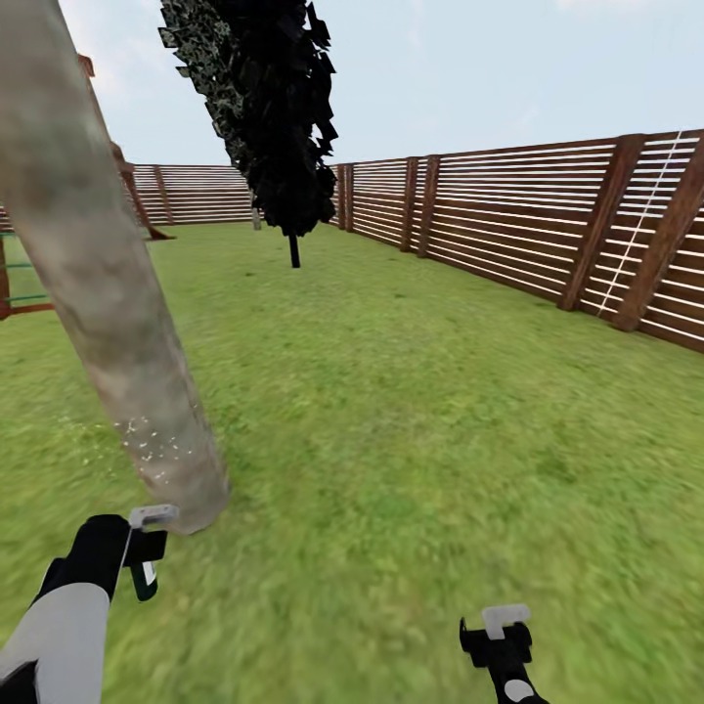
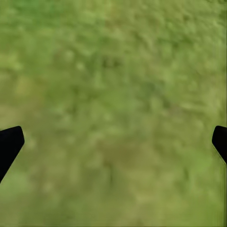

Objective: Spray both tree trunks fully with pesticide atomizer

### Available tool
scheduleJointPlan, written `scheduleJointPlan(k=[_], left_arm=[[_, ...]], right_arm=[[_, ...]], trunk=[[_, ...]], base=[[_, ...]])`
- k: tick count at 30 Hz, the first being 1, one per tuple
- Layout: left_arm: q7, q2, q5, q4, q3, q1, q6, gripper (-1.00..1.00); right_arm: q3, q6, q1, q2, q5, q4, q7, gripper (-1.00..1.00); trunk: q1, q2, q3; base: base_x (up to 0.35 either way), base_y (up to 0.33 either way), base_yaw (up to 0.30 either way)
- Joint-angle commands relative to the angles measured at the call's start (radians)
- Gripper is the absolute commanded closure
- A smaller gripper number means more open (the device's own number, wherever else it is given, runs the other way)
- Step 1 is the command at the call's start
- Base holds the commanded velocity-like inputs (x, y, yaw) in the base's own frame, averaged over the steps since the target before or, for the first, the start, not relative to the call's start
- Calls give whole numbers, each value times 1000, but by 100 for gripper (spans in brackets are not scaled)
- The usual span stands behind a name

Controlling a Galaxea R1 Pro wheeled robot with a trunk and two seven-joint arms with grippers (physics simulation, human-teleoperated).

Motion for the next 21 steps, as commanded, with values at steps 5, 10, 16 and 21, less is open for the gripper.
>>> scheduleJointPlan(k=[5,10,16,21], left_arm=[[-9,-7,-9,-2,7,-1,0,100],[-6,-7,-9,-2,9,-1,-1,100],[-3,-7,-10,-2,9,-1,-1,100],[-3,-8,-9,-2,9,-1,-1,100]], right_arm=[[-8,-3,0,0,11,2,-3,-100],[-8,-3,0,0,11,1,-3,-100],[-8,-3,-1,0,11,1,-4,-100],[-8,-3,0,0,11,1,-4,-100]], trunk=[[0,0,-1],[0,0,-1],[0,0,-1],[0,0,-1]], base=[[204,-216,3],[143,-248,0],[149,-250,160],[196,-233,275]])
